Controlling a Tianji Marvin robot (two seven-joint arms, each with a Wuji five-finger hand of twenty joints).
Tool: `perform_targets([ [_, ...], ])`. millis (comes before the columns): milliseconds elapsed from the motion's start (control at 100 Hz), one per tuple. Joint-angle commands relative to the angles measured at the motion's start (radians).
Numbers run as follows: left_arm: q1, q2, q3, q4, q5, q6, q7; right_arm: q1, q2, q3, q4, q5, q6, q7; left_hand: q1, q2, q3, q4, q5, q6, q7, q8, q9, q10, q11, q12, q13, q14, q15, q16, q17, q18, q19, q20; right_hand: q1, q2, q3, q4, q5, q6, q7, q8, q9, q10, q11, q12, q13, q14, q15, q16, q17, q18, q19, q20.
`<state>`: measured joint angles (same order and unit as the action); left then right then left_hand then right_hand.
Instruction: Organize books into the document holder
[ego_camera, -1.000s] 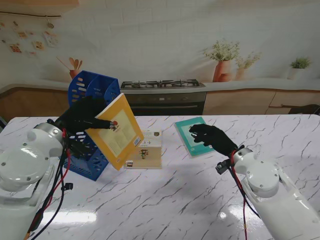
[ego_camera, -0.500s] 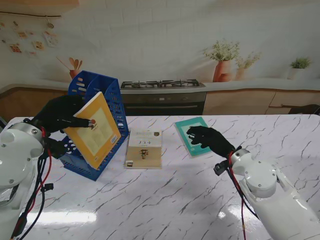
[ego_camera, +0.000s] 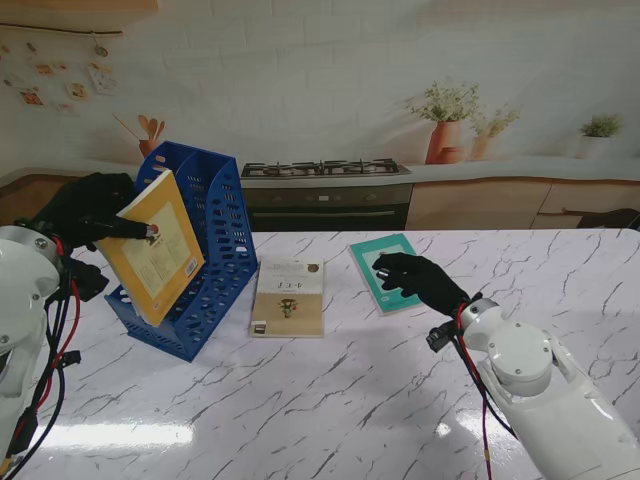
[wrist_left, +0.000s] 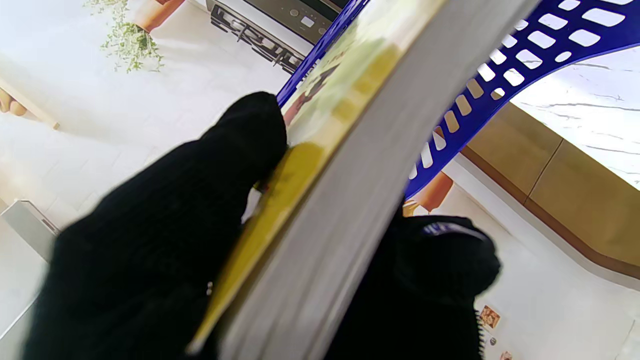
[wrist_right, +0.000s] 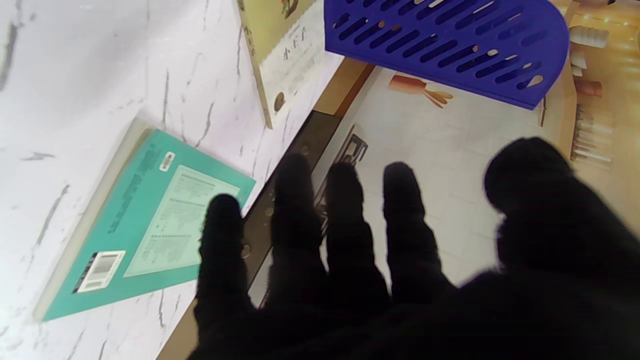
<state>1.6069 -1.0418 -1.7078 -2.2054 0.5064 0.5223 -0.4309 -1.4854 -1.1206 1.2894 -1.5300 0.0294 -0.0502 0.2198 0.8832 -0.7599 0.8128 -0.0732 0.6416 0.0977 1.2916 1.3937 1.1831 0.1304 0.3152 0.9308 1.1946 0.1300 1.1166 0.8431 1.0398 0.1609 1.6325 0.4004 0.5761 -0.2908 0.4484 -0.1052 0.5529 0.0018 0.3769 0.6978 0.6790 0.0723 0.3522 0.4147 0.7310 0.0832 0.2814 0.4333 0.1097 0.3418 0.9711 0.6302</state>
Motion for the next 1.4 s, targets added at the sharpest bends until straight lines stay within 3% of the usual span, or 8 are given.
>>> perform_targets([
  [0, -0.02, 0.003, 0.003, 0.022, -0.001, -0.016, -0.01, -0.006, -0.007, -0.005, 0.0, -0.002, 0.004, 0.0, 0.116, 0.047, 0.17, 0.085, 0.034, -0.109, 0.034, 0.022, 0.037, -0.083, 0.004, 0.015, 0.07, -0.083, 0.024, -0.008, 0.019, -0.145, 0.121, 0.022, -0.023, -0.002, 0.005, 0.04, 0.006, -0.02, -0.007, 0.0, 0.003, -0.036, -0.003, -0.009, 0.001, -0.009, -0.012, -0.006, -0.009, 0.117, -0.006, -0.007],
  [610, -0.198, 0.008, 0.079, 0.225, -0.008, -0.004, -0.019, 0.001, -0.005, -0.003, 0.001, -0.009, 0.028, 0.011, 0.113, 0.048, 0.165, 0.079, 0.033, -0.112, 0.031, 0.023, 0.035, -0.088, -0.003, 0.01, 0.071, -0.087, 0.027, -0.007, 0.019, -0.146, 0.119, 0.025, -0.01, 0.007, -0.018, 0.042, 0.0, -0.019, -0.009, 0.001, -0.007, -0.037, -0.003, -0.009, -0.009, -0.012, -0.018, -0.007, -0.017, 0.108, -0.023, -0.01],
  [1390, -0.317, -0.012, 0.198, 0.44, -0.08, -0.061, 0.044, 0.0, -0.005, 0.008, 0.006, -0.009, 0.036, 0.013, 0.113, 0.052, 0.159, 0.071, 0.03, -0.121, 0.026, 0.022, 0.031, -0.088, -0.009, 0.005, 0.071, -0.089, 0.03, -0.008, 0.019, -0.148, 0.12, 0.028, -0.023, 0.007, -0.005, 0.041, 0.003, -0.022, -0.008, -0.002, 0.002, -0.04, -0.006, -0.011, -0.002, -0.011, -0.015, -0.007, -0.015, 0.111, -0.017, -0.006],
])
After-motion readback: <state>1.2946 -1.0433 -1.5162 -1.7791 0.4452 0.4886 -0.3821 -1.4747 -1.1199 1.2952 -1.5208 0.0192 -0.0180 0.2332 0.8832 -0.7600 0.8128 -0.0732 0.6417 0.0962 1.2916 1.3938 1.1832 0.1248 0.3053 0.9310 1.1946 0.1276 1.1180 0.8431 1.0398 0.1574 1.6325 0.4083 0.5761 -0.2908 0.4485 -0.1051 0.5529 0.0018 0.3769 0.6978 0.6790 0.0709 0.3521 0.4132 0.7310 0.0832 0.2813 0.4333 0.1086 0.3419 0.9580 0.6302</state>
